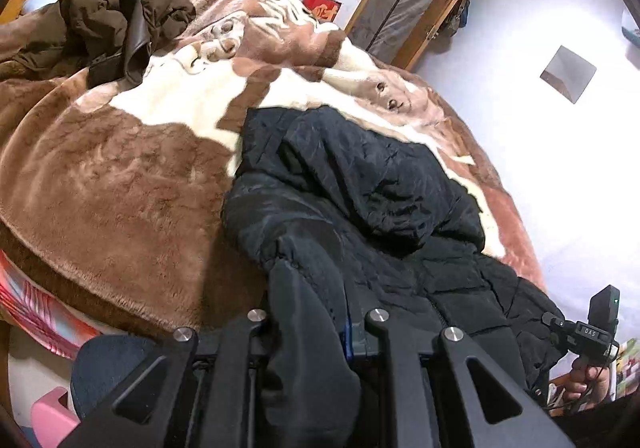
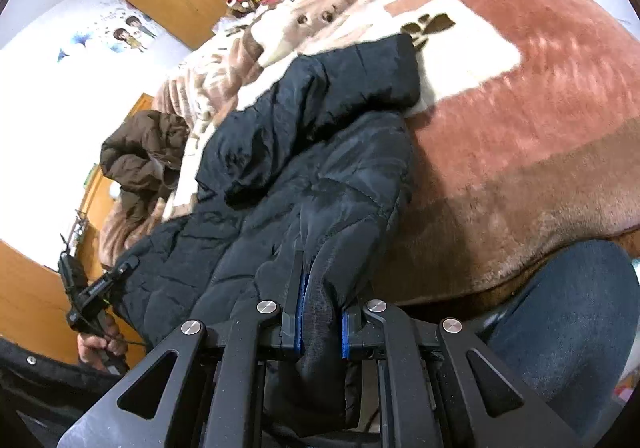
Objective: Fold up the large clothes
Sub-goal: 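Lift the held side and fold it over the other half with both grippers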
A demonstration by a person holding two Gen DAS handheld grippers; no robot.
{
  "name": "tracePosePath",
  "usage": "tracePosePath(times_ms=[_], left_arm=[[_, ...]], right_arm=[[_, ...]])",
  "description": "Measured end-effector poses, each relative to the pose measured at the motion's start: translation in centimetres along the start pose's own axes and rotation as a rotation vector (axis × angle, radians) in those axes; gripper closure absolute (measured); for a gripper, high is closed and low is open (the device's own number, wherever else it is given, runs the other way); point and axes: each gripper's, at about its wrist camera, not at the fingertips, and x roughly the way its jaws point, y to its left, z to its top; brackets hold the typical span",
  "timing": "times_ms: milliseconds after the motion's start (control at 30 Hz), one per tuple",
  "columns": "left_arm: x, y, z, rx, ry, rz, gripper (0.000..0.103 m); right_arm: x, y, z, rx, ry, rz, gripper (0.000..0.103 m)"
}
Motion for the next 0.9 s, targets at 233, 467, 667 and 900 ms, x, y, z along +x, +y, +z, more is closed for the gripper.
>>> tracePosePath(times_ms=[233,467,667,900], left_arm=[[0.6,-1.6,4.9,0.003,-0.076,-0.034,0.085],[3.1,-1.7,11.0,-0.046,-0.124,-0.045,0.085],[8.8,-1.0,16.1,-0.085,-0.096,-0.018,0.085],[17.8,1.0,19.1,-0.137,0.023,0.058,0.083]], right_arm=[[-0.4,1.2,5.6,-0.009,-0.119,0.07,0.09],[1.3,1.9,12.7,0.009,-0.199,0.077,0.09],[6.3,1.3,19.4,0.048,-0.17,0.046,0.09],[14.5,-2.1,24.1,0.129,-0.039,-0.039,0.088]])
